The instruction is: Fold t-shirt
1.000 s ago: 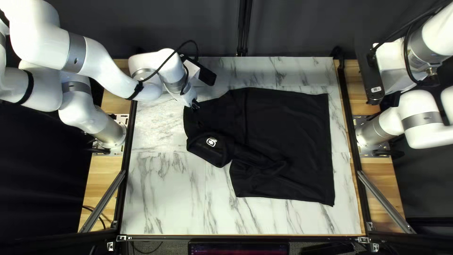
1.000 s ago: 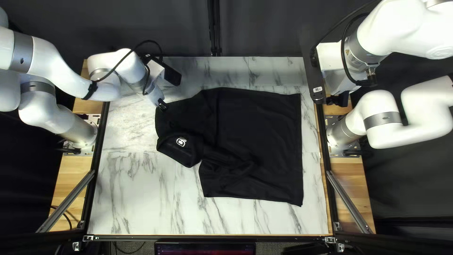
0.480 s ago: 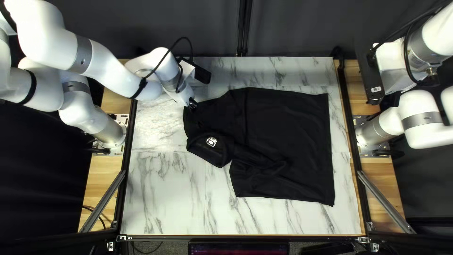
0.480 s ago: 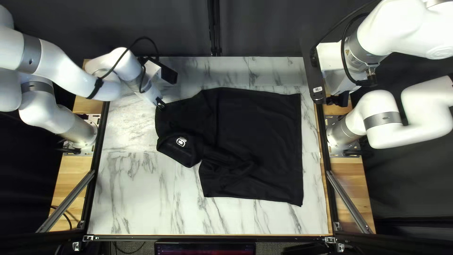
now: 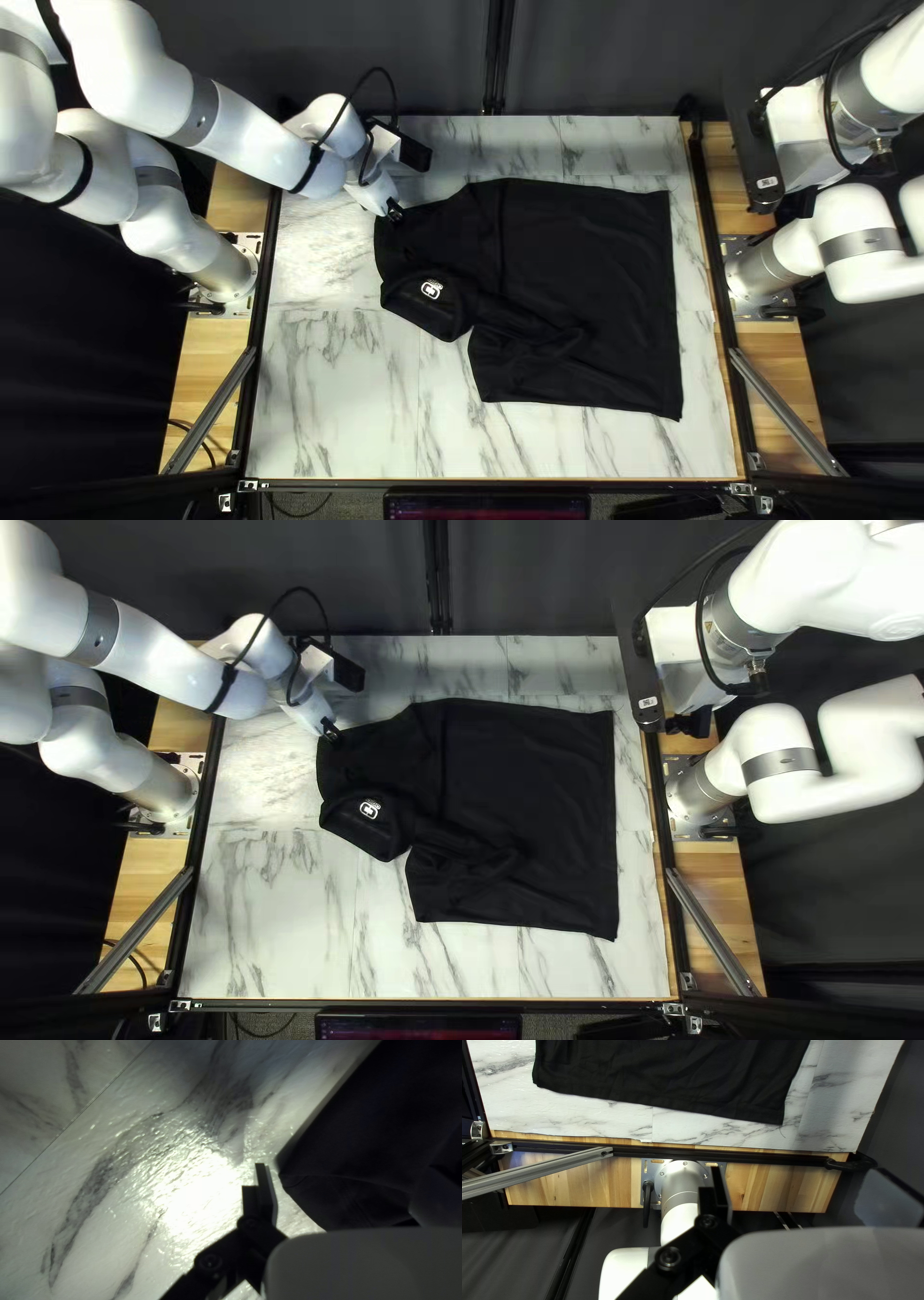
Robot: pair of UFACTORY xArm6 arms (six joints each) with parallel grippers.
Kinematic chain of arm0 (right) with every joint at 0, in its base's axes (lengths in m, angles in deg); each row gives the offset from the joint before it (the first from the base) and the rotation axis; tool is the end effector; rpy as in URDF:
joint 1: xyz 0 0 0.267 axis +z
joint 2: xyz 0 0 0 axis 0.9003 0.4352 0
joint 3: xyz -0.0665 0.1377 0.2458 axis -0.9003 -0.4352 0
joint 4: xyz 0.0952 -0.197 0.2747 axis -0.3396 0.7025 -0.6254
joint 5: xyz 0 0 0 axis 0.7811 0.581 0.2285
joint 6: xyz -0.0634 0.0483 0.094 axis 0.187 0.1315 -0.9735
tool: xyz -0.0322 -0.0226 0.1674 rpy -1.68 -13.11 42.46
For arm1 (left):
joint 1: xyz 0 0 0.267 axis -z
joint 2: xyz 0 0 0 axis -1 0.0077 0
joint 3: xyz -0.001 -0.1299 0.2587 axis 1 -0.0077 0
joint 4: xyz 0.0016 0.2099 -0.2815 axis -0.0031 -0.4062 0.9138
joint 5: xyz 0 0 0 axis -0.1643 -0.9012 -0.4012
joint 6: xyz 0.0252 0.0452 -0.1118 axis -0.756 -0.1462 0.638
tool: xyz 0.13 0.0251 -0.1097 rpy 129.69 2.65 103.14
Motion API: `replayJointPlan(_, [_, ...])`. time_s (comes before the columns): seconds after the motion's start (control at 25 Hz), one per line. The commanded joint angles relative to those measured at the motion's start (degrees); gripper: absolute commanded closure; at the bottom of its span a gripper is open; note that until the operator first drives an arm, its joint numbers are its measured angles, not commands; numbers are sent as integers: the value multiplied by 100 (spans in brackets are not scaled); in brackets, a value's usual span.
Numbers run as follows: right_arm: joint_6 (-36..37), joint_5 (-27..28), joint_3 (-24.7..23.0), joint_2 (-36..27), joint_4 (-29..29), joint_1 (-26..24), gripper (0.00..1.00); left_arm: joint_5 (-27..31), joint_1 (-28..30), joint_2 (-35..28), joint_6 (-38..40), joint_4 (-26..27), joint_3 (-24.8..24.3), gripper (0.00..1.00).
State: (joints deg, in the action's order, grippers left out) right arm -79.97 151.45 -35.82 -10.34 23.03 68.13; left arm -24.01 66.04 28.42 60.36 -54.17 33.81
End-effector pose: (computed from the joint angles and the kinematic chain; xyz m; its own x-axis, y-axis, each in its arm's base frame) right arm 0.2084 -0.0149 0.3708 0.9918 0.1239 0.0309 0.1201 -0.9872 0.1045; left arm 0.3216 0.1159 0.0346 0.6086 0.7935 -0.0061 0.7746 -0.5924 0.2213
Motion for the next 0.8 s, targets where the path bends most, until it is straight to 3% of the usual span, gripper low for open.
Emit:
replayJointPlan(0.04, [0,0,0,0,0,0,0,-27,76,60,68,-20,13,0])
replayJointPlan(0.8, [0,0,0,0,0,0,0,-58,162,307,-319,414,74,0])
